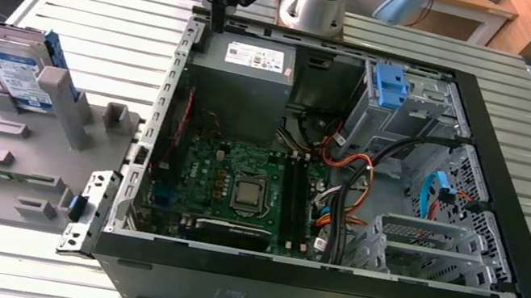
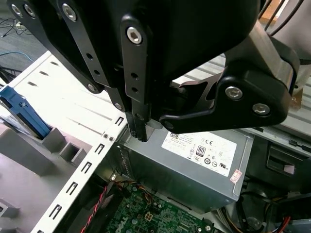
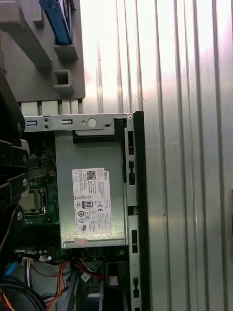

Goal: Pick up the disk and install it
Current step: 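Reach for the disk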

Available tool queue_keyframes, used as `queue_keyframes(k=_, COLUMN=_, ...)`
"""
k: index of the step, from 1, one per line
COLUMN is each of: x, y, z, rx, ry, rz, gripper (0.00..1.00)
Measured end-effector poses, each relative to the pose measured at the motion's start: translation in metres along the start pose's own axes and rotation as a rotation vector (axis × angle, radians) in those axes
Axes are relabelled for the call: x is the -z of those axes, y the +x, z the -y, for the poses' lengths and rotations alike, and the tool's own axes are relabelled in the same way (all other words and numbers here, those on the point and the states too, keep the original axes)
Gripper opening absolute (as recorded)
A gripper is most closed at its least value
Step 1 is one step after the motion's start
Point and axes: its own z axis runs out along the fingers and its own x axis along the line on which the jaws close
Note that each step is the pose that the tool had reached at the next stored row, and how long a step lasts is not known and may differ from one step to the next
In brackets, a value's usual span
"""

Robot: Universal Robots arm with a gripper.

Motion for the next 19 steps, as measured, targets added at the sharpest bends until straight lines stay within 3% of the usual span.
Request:
queue_keyframes(k=12, x=0.0001, y=0.0023, z=0.0002, rx=0.000, ry=0.0000, rz=0.0000, gripper=0.11)
queue_keyframes(k=19, x=0.0001, y=0.0082, z=0.0007, rx=0.000, ry=0.0000, rz=0.0001, gripper=0.11)
